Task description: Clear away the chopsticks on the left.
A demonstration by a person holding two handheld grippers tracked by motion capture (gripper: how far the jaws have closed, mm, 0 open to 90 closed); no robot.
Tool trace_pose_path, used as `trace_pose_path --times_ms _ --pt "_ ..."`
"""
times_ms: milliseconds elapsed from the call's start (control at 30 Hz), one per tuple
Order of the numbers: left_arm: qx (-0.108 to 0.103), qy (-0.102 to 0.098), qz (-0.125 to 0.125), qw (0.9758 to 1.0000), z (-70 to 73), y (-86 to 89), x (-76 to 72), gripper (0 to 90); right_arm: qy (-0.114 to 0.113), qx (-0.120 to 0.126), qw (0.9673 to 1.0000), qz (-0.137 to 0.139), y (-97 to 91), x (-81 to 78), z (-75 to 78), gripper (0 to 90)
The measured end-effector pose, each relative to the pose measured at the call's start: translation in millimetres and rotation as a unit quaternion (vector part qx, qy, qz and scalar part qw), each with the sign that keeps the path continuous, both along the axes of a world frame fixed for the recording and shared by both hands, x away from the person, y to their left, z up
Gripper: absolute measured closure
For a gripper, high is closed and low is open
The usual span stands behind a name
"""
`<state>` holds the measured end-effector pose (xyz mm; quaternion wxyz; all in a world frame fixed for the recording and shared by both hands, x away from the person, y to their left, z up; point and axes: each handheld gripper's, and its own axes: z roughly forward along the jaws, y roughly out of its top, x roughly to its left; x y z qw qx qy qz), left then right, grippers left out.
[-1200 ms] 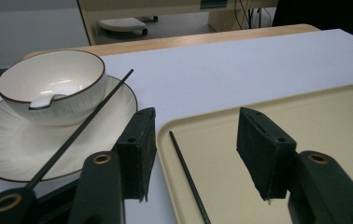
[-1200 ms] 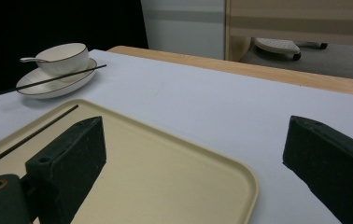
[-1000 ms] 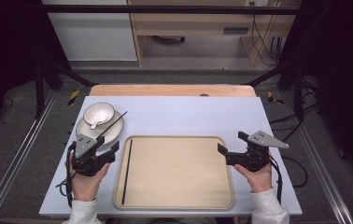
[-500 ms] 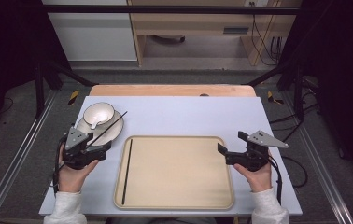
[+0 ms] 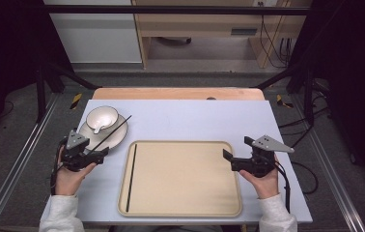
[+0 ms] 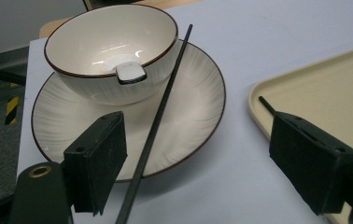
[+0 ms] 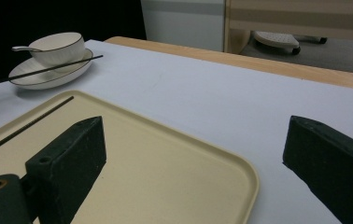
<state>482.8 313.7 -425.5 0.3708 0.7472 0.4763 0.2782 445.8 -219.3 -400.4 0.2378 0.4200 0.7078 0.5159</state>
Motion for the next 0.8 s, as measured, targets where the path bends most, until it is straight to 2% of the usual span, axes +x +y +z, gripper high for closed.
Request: trace_pose_path --times_ms 200,300,367,400,467,533,800 --pt "0.014 0.013 0.006 0.9998 -10.2 5.1 16.9 21.4 0.002 -0.002 1.0000 0.002 2.1 1.1 -1.5 6.1" --pt "0.001 0.016 0.006 0.9999 -14.4 8.4 25.8 24.0 0.005 -0.005 1.0000 0.003 3.3 1.5 -2.3 6.1" --pt "0.007 0.017 0.009 0.9998 -19.0 9.5 30.9 25.9 0.002 -0.006 1.0000 0.005 3.7 2.2 -2.9 6.1" --pt "0.017 0.026 0.008 0.9995 -21.8 11.1 35.3 26.2 0.003 -0.006 1.0000 0.005 4.0 2.2 -3.0 6.1" --pt "0.025 0.025 0.011 0.9993 -22.6 11.9 36.9 26.8 0.003 -0.007 1.0000 0.005 3.9 2.3 -3.2 6.1" --pt "0.019 0.027 0.011 0.9994 -24.2 13.9 40.9 29.2 0.004 -0.006 1.0000 0.005 3.5 2.5 -3.2 6.1" --pt "0.041 0.051 0.003 0.9978 -32.9 10.7 52.0 41.1 0.006 -0.006 1.0000 0.003 4.2 2.9 -3.9 6.1"
